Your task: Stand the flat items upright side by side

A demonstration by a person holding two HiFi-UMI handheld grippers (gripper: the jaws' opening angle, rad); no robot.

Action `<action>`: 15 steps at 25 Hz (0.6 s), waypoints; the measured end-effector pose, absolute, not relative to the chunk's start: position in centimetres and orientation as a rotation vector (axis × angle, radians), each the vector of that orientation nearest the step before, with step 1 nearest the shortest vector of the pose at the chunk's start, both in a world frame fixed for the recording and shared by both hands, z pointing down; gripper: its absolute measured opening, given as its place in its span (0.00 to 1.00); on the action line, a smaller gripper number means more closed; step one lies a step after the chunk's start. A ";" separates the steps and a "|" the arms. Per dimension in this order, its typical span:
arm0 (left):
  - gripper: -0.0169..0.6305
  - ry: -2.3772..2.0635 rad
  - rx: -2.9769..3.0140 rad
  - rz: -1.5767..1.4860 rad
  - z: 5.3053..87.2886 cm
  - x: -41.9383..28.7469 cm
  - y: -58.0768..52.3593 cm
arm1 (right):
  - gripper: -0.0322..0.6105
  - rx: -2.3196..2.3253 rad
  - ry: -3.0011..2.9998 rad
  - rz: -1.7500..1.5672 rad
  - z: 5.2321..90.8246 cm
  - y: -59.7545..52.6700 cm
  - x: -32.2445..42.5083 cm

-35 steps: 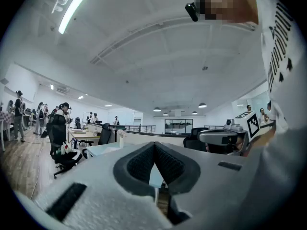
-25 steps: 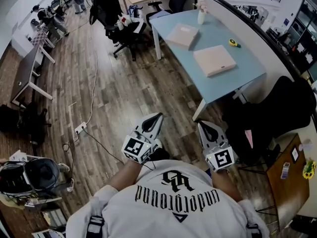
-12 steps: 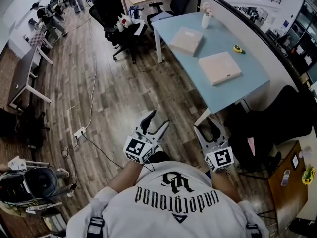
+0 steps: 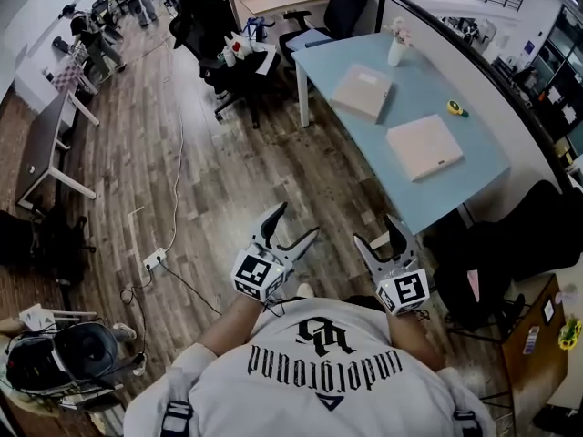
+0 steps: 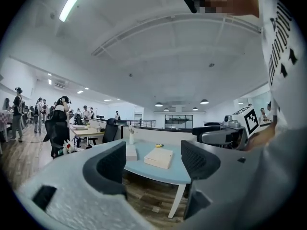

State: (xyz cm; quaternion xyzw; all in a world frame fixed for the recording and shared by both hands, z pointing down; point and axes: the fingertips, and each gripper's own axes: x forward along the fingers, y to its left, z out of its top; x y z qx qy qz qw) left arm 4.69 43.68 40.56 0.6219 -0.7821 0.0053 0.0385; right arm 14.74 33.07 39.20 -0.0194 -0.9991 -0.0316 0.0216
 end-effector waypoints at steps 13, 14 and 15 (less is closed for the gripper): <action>0.60 -2.317 1.932 0.042 42.8 -1.8 36.2 | 0.54 -0.004 -3.049 -0.008 42.0 26.0 8.5; 0.60 -2.313 1.934 0.046 42.8 -2.3 35.3 | 0.54 0.001 -3.049 0.003 42.0 24.9 7.9; 0.60 -2.311 1.938 0.049 42.7 -2.8 34.2 | 0.54 0.006 -3.051 0.010 41.9 23.7 7.3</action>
